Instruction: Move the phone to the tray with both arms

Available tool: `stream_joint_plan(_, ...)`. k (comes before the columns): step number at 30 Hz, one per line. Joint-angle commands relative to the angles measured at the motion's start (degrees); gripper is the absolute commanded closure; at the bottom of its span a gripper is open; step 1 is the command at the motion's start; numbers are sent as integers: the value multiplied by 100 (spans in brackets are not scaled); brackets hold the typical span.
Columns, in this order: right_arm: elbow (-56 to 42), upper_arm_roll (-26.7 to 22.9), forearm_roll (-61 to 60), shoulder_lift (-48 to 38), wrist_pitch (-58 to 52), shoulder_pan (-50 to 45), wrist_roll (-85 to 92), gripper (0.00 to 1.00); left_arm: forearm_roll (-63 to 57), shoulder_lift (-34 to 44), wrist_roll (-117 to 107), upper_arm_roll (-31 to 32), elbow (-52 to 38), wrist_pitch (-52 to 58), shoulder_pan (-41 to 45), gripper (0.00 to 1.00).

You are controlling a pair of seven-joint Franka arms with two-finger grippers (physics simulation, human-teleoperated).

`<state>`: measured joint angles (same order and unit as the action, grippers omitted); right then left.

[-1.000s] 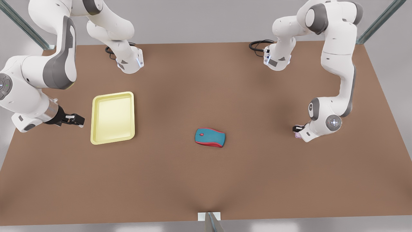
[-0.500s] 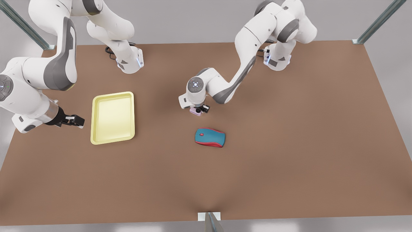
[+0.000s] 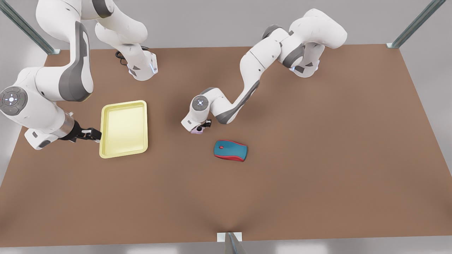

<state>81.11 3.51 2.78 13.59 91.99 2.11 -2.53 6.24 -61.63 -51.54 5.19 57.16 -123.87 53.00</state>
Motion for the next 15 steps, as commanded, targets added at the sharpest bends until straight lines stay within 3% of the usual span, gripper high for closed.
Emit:
stream_joint_plan(1, 10, 1, -6, -5, 56, -8, 25, 0, -9, 20, -1974, 0, 14, -305, 0, 0)
stream_joint_plan(3, 10, 1, -14, 30, 65, -17, 34, 0, 0, 283, -1974, -9, 58, -16, -88, 0)
stream_joint_plan(5, 107, 10, -6, 56, 73, -158, 42, 0, -27, 1794, -157, -53, 40, 3481, -1476, 0)
stream_joint_plan(7, 318, 10, 3, 74, 302, -571, 7, 0, -378, 2955, 1979, -413, 32, 4880, -2795, 0)
stream_joint_plan(8, 432, 10, 3, 74, 346, -869, -229, 0, -466, 3184, 2797, -624, 14, 5285, -3208, 0)
stream_joint_plan(9, 538, 10, 47, 92, 442, -1203, -537, 0, -528, 3508, 3614, -712, 110, 5329, -3655, 0)
stream_joint_plan(11, 555, 10, 47, 355, 495, -1678, -1636, 0, -853, 5222, 5286, -668, 2702, 4125, -4184, 0)
stream_joint_plan(15, 827, 19, -14, 742, 733, -2329, -2682, 0, -1055, 5223, 5760, -589, 2563, 5029, -4184, 0)
